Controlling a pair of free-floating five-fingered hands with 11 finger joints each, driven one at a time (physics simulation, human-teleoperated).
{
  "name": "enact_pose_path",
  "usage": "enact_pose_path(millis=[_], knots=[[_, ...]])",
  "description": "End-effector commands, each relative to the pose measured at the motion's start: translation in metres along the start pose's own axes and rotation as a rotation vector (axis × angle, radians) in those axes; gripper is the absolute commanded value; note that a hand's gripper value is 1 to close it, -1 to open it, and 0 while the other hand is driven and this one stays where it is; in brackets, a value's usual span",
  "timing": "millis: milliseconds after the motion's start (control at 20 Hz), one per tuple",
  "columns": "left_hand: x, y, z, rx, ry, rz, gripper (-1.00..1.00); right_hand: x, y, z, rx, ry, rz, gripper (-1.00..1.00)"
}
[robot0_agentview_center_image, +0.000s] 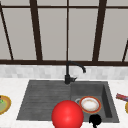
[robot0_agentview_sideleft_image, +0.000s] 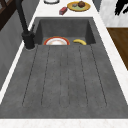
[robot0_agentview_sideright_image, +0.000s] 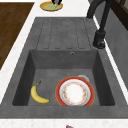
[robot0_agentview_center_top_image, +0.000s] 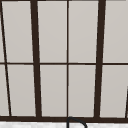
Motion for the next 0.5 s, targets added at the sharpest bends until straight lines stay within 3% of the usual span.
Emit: enact_pose_path(millis=[0,100,150,200,250,300,350,450], knots=[[0.001,-0.026,0.024,0.044,0.005,-0.019,1.00,0.000,0.000,0.000,0.000,0.000,0.000,0.00],[0.004,-0.035,0.023,0.105,-0.033,-0.052,1.00,0.000,0.000,0.000,0.000,0.000,0.000,0.00],[0.018,-0.041,0.019,0.107,-0.028,-0.081,1.00,0.000,0.000,0.000,0.000,0.000,0.000,0.00],[0.024,-0.036,0.014,0.104,-0.033,-0.109,-1.00,0.000,0.000,0.000,0.000,0.000,0.000,0.00],[0.040,-0.024,0.007,0.161,0.010,-0.148,-1.00,0.000,0.000,0.000,0.000,0.000,0.000,0.00],[0.046,-0.013,-0.002,0.159,0.016,-0.181,-1.00,0.000,0.000,0.000,0.000,0.000,0.000,0.00],[0.055,0.001,-0.006,0.129,0.019,-0.200,-1.00,0.000,0.000,0.000,0.000,0.000,0.000,0.00],[0.066,0.014,-0.015,0.114,0.027,-0.223,-1.00,0.000,0.000,0.000,0.000,0.000,0.000,0.00]])
